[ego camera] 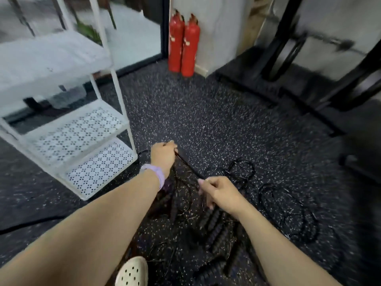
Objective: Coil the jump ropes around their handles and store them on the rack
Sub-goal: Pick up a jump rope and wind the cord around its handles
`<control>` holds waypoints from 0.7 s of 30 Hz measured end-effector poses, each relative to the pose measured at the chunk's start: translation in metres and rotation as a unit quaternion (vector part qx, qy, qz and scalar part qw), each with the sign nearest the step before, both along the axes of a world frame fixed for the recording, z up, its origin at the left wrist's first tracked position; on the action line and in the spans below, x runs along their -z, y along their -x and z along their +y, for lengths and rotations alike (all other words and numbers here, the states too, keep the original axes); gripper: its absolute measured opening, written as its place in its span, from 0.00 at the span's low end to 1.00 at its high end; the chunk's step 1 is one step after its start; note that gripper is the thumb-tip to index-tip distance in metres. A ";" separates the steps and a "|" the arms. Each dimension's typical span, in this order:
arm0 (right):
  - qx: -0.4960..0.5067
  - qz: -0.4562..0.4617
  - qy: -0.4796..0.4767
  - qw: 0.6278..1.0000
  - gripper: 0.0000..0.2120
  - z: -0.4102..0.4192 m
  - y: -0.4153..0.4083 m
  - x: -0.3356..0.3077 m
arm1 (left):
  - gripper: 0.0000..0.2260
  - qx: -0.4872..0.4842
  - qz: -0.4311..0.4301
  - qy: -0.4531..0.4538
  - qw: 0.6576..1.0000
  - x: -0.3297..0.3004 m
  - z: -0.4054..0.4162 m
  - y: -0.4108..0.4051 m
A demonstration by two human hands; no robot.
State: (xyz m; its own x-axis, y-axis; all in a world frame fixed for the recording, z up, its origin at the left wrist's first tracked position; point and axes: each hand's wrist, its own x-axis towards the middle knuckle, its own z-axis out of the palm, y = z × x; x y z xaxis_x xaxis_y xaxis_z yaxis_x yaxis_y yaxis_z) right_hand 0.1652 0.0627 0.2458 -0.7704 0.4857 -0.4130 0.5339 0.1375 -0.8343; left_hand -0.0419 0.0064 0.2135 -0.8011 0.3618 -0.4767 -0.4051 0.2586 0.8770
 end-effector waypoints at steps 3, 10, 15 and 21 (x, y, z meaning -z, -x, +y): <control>0.040 0.049 -0.019 0.998 0.17 -0.011 -0.022 -0.058 | 0.13 0.020 -0.002 -0.044 0.999 -0.067 -0.018 0.012; 0.091 0.187 -0.140 0.968 0.11 -0.032 -0.057 -0.170 | 0.10 0.145 0.073 -0.089 0.983 -0.232 -0.071 0.003; 0.099 0.287 -0.224 0.926 0.10 -0.052 -0.075 -0.228 | 0.08 0.193 0.045 -0.139 0.970 -0.298 -0.114 -0.017; -0.033 0.267 0.029 0.963 0.28 -0.069 -0.089 -0.265 | 0.10 0.234 -0.081 -0.189 0.950 -0.340 -0.138 -0.039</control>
State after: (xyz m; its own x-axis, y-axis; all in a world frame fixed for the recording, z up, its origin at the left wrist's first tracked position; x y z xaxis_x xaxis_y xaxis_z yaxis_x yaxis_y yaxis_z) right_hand 0.2539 -0.0061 0.5105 -0.9087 0.4166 0.0267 0.0175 0.1019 -0.9946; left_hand -0.0031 -0.1320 0.5532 -0.4376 0.8303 -0.3451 -0.4605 0.1227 0.8792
